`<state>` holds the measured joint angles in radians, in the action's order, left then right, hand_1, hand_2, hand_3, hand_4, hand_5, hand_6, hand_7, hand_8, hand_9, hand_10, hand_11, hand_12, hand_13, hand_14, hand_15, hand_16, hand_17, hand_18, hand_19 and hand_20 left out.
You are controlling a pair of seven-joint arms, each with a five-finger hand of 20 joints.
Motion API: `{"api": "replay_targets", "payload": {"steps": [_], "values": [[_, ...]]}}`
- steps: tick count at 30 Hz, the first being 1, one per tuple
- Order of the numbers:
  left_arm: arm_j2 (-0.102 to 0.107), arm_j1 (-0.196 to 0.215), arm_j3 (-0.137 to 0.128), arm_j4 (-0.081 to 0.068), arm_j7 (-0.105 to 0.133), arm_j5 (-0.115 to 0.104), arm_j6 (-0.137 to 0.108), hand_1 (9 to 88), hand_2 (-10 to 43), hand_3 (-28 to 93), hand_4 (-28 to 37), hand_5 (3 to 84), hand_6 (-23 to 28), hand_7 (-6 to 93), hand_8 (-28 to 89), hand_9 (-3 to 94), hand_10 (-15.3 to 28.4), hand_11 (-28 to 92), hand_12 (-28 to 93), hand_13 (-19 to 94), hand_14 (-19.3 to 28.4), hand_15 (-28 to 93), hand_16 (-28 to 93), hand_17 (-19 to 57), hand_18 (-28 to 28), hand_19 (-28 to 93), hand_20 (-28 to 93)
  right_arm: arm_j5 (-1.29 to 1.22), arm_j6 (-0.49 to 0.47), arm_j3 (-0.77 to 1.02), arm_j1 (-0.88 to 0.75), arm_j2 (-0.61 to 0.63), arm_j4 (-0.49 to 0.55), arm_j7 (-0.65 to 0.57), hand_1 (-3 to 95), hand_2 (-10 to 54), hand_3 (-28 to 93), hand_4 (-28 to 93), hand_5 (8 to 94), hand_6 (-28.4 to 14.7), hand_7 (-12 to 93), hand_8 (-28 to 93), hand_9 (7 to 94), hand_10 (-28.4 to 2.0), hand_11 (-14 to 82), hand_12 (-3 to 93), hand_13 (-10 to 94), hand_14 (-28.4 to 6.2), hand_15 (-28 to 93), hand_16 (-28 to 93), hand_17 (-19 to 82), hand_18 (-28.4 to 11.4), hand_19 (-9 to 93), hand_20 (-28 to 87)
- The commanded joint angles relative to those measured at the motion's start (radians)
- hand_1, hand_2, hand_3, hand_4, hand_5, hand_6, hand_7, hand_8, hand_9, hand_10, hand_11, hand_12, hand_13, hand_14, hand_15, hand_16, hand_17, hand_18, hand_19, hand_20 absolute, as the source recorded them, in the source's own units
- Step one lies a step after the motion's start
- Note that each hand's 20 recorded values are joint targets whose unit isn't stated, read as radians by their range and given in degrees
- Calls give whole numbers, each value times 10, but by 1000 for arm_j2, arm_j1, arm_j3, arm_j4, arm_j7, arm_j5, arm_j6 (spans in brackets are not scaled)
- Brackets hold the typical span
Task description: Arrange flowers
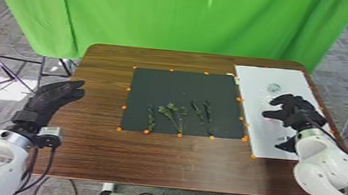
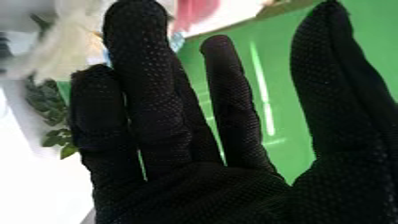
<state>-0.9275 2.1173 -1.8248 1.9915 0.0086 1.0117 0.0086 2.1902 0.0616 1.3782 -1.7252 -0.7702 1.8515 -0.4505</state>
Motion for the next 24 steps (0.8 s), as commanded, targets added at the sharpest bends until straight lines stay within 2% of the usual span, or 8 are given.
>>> {"api": "replay_targets", "payload": {"steps": [1,4,7,8,14,17,19,24], "values": [[-10,-2,3,-5,-8,3,15,312,15,601,-171,431,30,136,-79,443,138,213,115,350,173,136,-1,28,112,90,126,14,-20,-16,-18,-3,-12,-12,353,-95,633,-167,559,9,146,-71,587,-157,84,183,780,-90,415,300,506,-154,735,438],[-12,-2,4,-5,-10,2,14,313,16,601,-171,431,30,136,-79,443,138,213,115,349,172,135,-1,28,112,90,126,12,-40,-14,-23,-5,-9,-13,371,-95,634,-171,563,9,150,-74,598,-155,85,185,784,-88,422,296,509,-151,740,437],[-13,2,2,-2,-8,2,13,313,16,600,-171,431,30,136,-78,443,138,213,115,350,172,134,0,28,112,90,126,13,-18,-22,-26,-5,-14,-6,389,-95,633,-177,561,3,152,-75,608,-153,87,185,786,-86,426,293,512,-147,740,435],[-11,-5,5,-6,-9,2,14,313,16,601,-171,431,30,136,-78,443,138,213,115,350,172,134,0,28,112,90,126,16,-7,-29,-23,-4,-16,-6,399,-95,637,-179,562,1,153,-75,614,-153,87,185,787,-85,427,292,514,-146,739,434],[-11,-11,6,-10,-11,1,14,314,19,600,-172,431,30,136,-78,443,138,212,115,351,171,135,1,28,112,90,126,46,118,-74,-12,2,-37,-16,502,-95,658,-208,635,-7,184,-88,709,-131,123,186,830,-57,424,293,548,-127,753,437],[-9,-11,5,-12,-12,-2,14,314,20,600,-172,431,30,135,-79,443,138,213,116,351,172,136,1,28,112,90,126,55,185,-97,-3,5,-46,-23,586,-95,577,-209,683,-16,186,45,753,-125,110,227,851,-49,416,305,570,-117,756,441],[-2,-13,3,-13,-11,-4,8,314,21,600,-172,431,31,135,-78,443,138,213,115,351,172,136,0,28,112,90,126,64,225,-107,2,12,-51,-24,637,-95,536,-191,731,-15,192,73,821,-120,56,300,873,-40,408,315,587,-113,761,448],[28,-14,-24,-12,5,-9,-5,314,23,600,-173,432,32,136,-78,444,139,214,115,351,172,136,-1,29,112,92,127,94,347,-128,26,29,-41,-24,666,-95,537,-190,785,-5,216,69,870,-118,50,338,895,-35,399,327,602,-111,766,453]]}}
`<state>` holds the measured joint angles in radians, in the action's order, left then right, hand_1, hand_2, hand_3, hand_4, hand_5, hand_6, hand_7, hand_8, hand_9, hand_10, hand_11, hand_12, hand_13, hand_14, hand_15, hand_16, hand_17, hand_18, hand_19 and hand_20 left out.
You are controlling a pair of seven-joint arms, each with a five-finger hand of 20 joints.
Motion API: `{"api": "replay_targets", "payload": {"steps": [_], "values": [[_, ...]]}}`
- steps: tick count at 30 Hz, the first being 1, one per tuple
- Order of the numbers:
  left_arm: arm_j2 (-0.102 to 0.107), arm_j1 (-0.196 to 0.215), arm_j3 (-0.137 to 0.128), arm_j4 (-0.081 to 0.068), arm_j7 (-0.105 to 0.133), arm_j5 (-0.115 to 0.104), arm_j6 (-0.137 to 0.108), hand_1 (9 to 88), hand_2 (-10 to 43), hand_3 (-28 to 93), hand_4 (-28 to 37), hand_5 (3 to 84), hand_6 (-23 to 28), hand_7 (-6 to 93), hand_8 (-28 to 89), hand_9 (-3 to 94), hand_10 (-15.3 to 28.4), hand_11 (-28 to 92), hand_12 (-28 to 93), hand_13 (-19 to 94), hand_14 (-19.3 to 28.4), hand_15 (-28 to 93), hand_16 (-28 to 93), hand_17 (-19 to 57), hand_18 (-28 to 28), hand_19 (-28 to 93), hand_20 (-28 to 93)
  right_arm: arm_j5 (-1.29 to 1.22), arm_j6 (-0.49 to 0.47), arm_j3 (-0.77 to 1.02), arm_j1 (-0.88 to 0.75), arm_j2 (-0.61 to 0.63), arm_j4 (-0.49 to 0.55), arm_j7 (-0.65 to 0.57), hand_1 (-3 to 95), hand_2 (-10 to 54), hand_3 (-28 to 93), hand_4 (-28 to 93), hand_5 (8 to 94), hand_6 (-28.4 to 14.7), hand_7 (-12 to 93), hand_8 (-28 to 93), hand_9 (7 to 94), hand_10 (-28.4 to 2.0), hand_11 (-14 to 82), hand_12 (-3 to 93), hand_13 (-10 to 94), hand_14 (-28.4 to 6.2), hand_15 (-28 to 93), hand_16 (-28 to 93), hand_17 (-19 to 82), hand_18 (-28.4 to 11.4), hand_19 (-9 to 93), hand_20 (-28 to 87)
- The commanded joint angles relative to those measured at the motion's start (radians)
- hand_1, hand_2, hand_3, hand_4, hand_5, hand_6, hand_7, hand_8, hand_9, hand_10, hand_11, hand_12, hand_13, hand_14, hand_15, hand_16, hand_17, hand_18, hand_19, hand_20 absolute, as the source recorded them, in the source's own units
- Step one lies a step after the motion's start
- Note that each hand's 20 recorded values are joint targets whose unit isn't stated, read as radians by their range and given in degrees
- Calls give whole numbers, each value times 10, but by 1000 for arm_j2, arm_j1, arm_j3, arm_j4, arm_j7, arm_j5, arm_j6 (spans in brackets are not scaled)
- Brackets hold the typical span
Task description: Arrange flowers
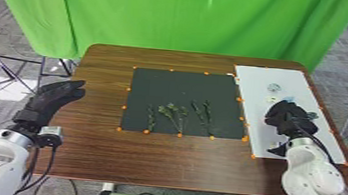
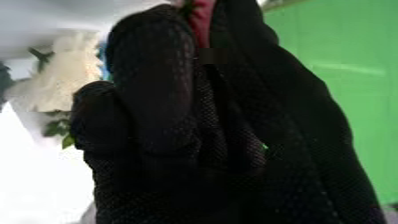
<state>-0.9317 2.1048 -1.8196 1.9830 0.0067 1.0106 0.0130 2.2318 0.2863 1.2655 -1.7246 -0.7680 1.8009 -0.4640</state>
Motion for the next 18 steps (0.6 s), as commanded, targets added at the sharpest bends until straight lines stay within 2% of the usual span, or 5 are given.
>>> {"api": "replay_targets", "payload": {"steps": [1,7,12,14,18], "values": [[40,-1,-38,-3,11,-10,-12,314,24,601,-173,432,33,136,-78,445,138,214,115,351,172,136,-1,29,112,92,127,50,138,-20,36,30,16,-8,670,-95,535,-191,789,-4,217,68,874,-116,50,342,897,-35,398,329,605,-110,767,454],[65,30,-105,-7,50,-29,-55,313,24,604,-173,436,36,137,-78,448,138,218,115,355,174,141,-1,32,112,91,126,5,127,-69,134,55,91,18,673,-95,535,-191,804,-4,216,62,884,-113,50,351,905,-32,393,339,611,-107,769,458],[42,77,-149,5,89,-71,-149,311,25,607,-177,443,37,141,-80,456,140,221,114,358,173,140,-4,34,111,92,127,-108,119,-212,324,-6,112,78,672,-95,537,-192,806,-3,217,60,886,-115,48,352,907,-31,388,346,612,-106,768,460],[37,79,-150,4,104,-91,-175,303,29,614,-184,447,38,144,-81,457,140,221,113,358,173,140,-4,35,111,91,127,-154,105,-273,394,-56,103,109,671,-95,538,-192,807,-2,217,60,887,-116,47,351,907,-31,388,347,613,-105,768,460],[31,72,-140,-2,110,-90,-175,275,60,615,-209,454,39,144,-81,465,143,223,111,359,173,139,-4,37,110,90,127,-223,75,-394,499,-159,67,156,669,-95,540,-192,808,-1,218,60,890,-118,47,352,908,-30,386,349,613,-104,768,460]]}}
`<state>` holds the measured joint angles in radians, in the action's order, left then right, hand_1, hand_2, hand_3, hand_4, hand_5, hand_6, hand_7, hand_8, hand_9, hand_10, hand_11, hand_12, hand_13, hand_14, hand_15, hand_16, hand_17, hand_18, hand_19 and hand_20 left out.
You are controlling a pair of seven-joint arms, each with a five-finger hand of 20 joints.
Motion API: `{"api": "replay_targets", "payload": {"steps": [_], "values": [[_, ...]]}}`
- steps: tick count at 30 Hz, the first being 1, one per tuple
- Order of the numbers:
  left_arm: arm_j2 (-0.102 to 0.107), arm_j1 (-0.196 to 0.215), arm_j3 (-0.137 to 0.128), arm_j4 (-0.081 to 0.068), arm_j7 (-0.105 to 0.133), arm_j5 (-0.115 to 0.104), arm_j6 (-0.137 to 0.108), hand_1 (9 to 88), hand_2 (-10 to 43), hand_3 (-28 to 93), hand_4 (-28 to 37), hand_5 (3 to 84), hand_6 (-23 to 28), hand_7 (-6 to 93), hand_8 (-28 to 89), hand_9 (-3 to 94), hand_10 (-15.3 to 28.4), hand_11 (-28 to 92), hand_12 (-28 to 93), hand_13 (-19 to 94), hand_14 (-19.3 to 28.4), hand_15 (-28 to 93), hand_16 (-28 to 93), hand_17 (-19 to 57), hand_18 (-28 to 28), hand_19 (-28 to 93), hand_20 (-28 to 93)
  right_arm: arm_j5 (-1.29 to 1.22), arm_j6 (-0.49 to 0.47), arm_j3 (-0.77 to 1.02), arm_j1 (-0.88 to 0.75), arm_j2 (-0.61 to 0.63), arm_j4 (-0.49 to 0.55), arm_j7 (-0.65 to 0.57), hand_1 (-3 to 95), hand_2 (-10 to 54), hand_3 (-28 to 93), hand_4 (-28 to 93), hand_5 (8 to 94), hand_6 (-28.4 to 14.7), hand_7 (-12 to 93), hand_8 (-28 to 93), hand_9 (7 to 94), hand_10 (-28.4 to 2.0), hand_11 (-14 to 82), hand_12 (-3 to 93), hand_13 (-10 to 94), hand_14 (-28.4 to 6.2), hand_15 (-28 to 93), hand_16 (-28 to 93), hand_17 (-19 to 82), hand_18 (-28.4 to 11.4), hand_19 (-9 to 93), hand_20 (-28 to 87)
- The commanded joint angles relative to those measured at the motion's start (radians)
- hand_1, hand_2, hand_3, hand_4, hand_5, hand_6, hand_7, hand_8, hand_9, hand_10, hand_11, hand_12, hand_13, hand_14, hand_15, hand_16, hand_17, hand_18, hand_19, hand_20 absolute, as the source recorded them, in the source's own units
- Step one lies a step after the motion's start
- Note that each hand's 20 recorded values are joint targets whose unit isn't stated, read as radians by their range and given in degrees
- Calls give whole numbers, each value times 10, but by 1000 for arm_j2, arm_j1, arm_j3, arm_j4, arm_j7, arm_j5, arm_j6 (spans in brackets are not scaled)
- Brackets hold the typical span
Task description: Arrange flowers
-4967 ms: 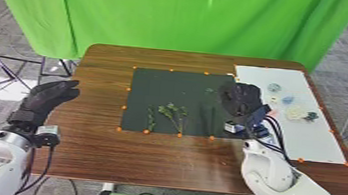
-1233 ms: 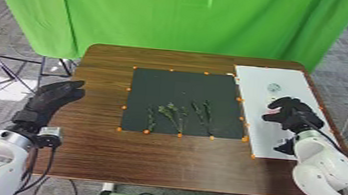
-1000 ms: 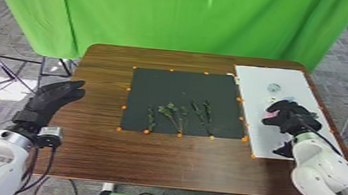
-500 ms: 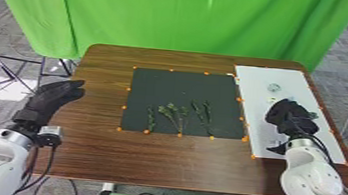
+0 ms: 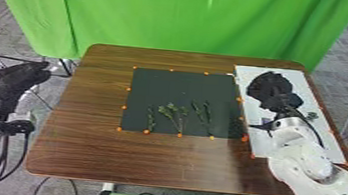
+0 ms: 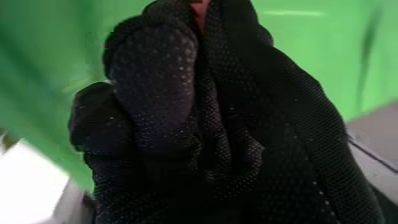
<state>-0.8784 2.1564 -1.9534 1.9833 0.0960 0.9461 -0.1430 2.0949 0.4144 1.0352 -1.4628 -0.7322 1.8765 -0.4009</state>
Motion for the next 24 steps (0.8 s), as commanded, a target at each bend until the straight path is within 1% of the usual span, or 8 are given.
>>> {"api": "replay_targets", "payload": {"steps": [1,4,7,9,11,13,19,24], "values": [[-21,18,1,-5,21,-27,-16,268,71,616,-222,454,38,145,-81,466,144,223,111,359,173,140,-4,37,110,91,128,-94,-56,-191,252,-219,-17,103,669,-95,540,-192,808,0,218,60,890,-118,47,352,909,-30,385,350,613,-104,768,460],[-19,2,23,-16,18,-24,-7,260,90,625,-259,456,37,146,-82,467,144,223,111,360,173,141,-5,38,110,90,128,-117,-80,-259,287,-292,-47,126,668,-95,541,-191,808,0,218,60,889,-119,47,353,908,-30,385,351,613,-104,768,460],[-22,2,36,-15,14,-23,4,255,100,631,-277,462,36,145,-83,469,143,223,111,360,173,141,-5,38,110,90,128,-125,-102,-301,293,-357,-75,141,666,-95,541,-192,808,1,219,61,889,-120,46,353,909,-29,383,352,613,-103,768,459],[-20,-1,43,-18,11,-22,13,255,103,633,-281,462,36,145,-82,469,143,223,111,361,173,141,-5,38,110,90,128,-140,-116,-329,301,-389,-95,153,667,-95,541,-192,808,1,219,61,889,-120,45,352,910,-29,382,353,614,-102,769,459],[-16,-3,51,-18,6,-22,14,252,105,636,-282,464,34,146,-83,469,143,223,110,361,173,142,-5,38,110,91,128,-150,-149,-354,308,-412,-112,164,667,-95,541,-192,809,1,219,60,890,-121,45,353,910,-29,382,354,614,-102,769,459],[-12,-4,49,-19,2,-20,25,250,105,639,-282,464,33,147,-83,469,143,224,111,361,173,142,-5,39,110,89,128,-158,-169,-386,324,-433,-136,171,666,-95,542,-191,809,1,219,60,890,-120,46,353,911,-27,383,355,615,-102,771,460],[1,-15,56,-19,-6,-19,35,252,94,639,-269,464,32,148,-83,469,143,224,111,362,174,144,-5,38,110,90,129,-141,-234,-461,369,-472,-189,181,666,-95,542,-192,809,3,219,58,892,-121,44,351,913,-24,388,359,617,-99,782,461],[10,-28,66,-22,-7,-18,40,254,87,638,-265,465,32,147,-83,470,143,224,110,362,174,144,-5,38,109,89,128,-125,-254,-508,402,-491,-218,190,664,-95,542,-191,810,4,221,55,891,-121,43,350,913,-22,390,360,617,-97,784,460]]}}
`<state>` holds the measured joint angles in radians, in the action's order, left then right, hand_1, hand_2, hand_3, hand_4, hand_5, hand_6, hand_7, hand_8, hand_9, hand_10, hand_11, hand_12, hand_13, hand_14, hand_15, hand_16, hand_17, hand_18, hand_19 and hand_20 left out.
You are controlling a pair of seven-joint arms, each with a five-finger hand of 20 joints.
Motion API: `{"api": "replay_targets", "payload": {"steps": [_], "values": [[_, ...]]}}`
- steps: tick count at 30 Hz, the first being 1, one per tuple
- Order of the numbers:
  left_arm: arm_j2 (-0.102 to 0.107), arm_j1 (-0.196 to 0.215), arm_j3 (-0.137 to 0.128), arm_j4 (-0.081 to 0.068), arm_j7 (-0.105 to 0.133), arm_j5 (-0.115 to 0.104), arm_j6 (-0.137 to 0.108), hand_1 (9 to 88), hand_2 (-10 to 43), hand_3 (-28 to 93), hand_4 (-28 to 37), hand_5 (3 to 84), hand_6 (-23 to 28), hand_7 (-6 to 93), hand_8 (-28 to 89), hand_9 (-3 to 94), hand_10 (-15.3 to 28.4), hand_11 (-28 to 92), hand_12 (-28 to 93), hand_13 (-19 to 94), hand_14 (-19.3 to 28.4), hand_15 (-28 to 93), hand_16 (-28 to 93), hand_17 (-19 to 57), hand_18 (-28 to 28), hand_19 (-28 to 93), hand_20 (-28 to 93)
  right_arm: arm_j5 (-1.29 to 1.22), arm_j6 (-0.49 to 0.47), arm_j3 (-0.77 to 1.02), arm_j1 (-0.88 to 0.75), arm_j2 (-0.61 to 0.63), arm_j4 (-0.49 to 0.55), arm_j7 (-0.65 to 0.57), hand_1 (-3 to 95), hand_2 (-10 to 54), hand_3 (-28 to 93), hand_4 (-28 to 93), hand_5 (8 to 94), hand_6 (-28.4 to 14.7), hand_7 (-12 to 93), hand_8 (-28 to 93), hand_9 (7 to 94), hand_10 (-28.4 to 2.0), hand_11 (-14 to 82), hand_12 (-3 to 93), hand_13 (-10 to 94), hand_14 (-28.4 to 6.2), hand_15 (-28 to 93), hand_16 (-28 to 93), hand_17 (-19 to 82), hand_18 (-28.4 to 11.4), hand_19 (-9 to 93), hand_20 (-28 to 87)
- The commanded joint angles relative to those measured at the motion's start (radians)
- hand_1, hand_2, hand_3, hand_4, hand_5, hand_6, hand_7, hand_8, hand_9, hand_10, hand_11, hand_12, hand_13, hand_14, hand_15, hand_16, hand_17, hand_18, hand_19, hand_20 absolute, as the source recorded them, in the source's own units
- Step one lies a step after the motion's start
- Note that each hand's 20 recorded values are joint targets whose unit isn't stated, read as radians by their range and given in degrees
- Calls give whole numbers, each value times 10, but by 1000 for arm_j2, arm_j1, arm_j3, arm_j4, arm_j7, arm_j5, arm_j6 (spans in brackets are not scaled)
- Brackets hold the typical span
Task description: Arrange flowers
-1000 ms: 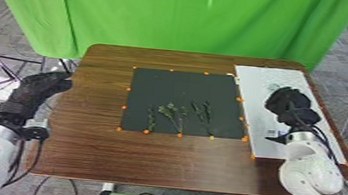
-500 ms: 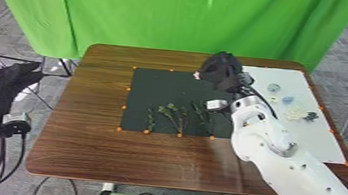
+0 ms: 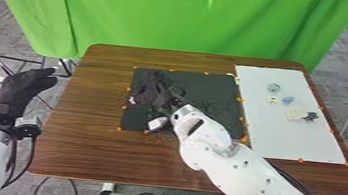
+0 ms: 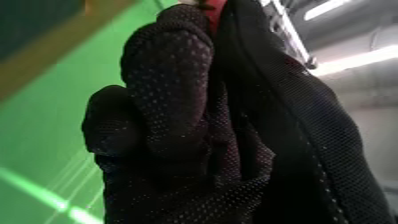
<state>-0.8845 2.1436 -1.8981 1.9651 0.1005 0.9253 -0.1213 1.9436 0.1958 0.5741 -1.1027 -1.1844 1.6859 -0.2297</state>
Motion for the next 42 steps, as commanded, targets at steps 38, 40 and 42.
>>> {"api": "replay_targets", "payload": {"steps": [38,40,42], "values": [[11,-45,38,-6,-38,24,63,262,73,630,-245,462,31,142,-81,468,144,221,113,361,176,144,-5,36,111,90,128,159,-165,-54,64,-70,-158,-7,609,-95,560,-167,748,11,238,47,833,-115,43,329,884,-27,420,350,603,-96,819,430],[11,-41,36,-5,-39,24,63,261,73,631,-243,462,32,142,-81,467,144,221,114,361,175,144,-5,36,110,90,127,162,-161,-56,66,-66,-157,-5,607,-95,560,-165,747,10,236,45,830,-116,47,325,883,-27,421,348,601,-96,821,430],[9,-38,35,-2,-40,24,62,266,69,630,-240,462,32,141,-81,467,144,221,114,361,175,144,-4,36,110,90,127,172,-164,-54,66,-61,-153,-4,604,-95,559,-165,748,9,233,44,827,-116,51,320,882,-27,423,348,600,-98,822,430]]}}
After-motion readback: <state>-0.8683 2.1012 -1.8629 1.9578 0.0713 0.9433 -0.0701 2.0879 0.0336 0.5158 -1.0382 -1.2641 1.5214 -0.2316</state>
